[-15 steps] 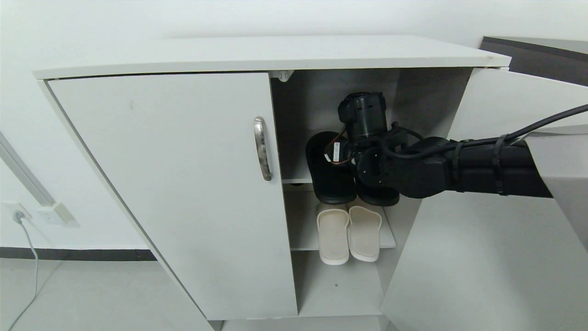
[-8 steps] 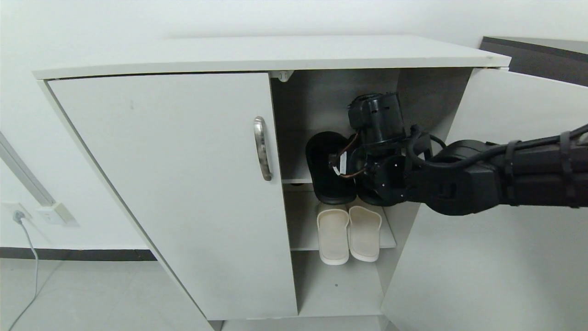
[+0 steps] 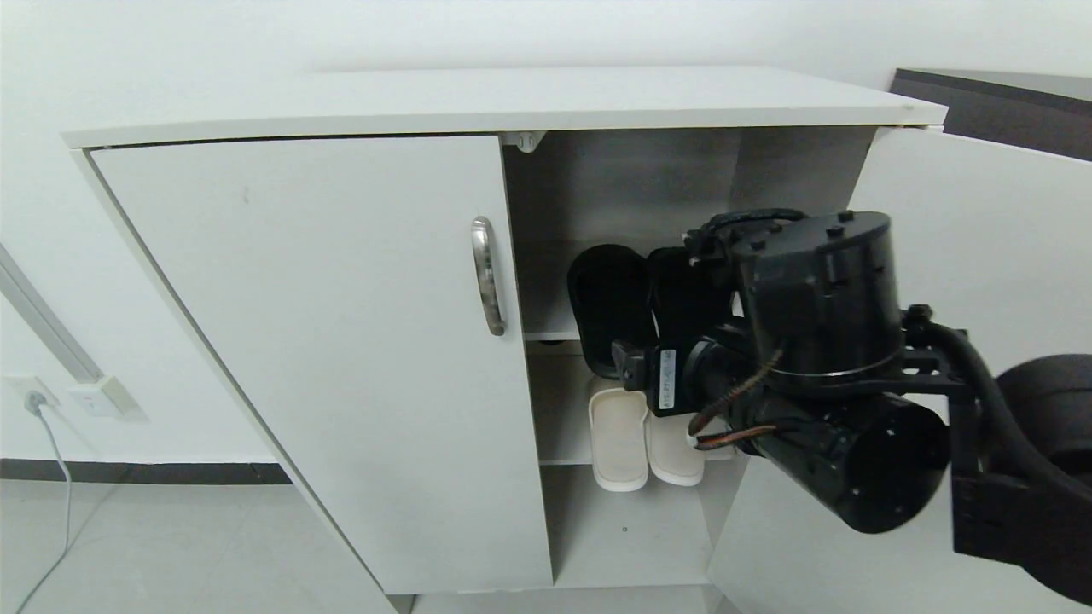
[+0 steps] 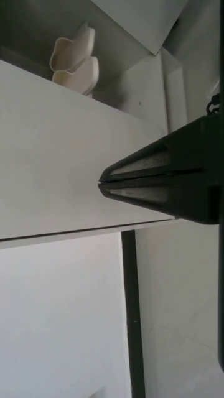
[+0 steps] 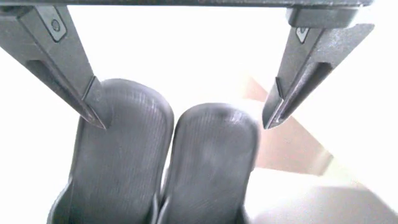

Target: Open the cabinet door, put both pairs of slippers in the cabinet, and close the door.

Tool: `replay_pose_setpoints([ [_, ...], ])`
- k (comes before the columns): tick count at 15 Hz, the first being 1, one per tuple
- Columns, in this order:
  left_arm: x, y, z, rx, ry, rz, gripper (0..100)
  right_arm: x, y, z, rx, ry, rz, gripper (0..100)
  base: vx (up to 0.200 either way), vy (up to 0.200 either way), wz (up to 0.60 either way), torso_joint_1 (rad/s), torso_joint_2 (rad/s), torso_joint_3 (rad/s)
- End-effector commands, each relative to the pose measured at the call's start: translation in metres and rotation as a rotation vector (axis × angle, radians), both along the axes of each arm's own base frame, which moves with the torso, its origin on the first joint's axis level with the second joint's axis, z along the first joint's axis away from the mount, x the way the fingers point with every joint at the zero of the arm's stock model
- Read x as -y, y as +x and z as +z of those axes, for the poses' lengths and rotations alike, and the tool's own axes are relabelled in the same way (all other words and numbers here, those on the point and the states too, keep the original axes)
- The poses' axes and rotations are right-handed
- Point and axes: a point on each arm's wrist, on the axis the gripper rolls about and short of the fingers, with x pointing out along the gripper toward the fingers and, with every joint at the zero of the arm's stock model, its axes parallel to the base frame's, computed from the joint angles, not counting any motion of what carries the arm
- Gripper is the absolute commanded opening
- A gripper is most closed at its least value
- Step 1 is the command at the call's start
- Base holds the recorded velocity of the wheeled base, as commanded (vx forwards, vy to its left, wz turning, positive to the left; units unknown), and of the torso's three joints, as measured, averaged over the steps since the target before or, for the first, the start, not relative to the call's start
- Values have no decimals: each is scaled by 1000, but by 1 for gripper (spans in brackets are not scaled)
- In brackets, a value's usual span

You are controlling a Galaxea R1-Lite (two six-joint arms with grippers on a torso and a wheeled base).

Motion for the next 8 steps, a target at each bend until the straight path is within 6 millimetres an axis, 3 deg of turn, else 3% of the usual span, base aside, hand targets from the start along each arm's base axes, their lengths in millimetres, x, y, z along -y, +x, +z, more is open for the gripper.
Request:
replay_pose_setpoints([
  [1,0,0,0,0,0,0,0,17,-22,5,20,29,33,100,0,0,0,0,0,0],
  [2,0,0,0,0,2,0,0,18,-24,6,27,36,43,0,0,0,0,0,0,0],
  [8,0,0,0,-2,5,0,0,12,-22,-5,10,3,48,0,0,0,0,0,0,0],
])
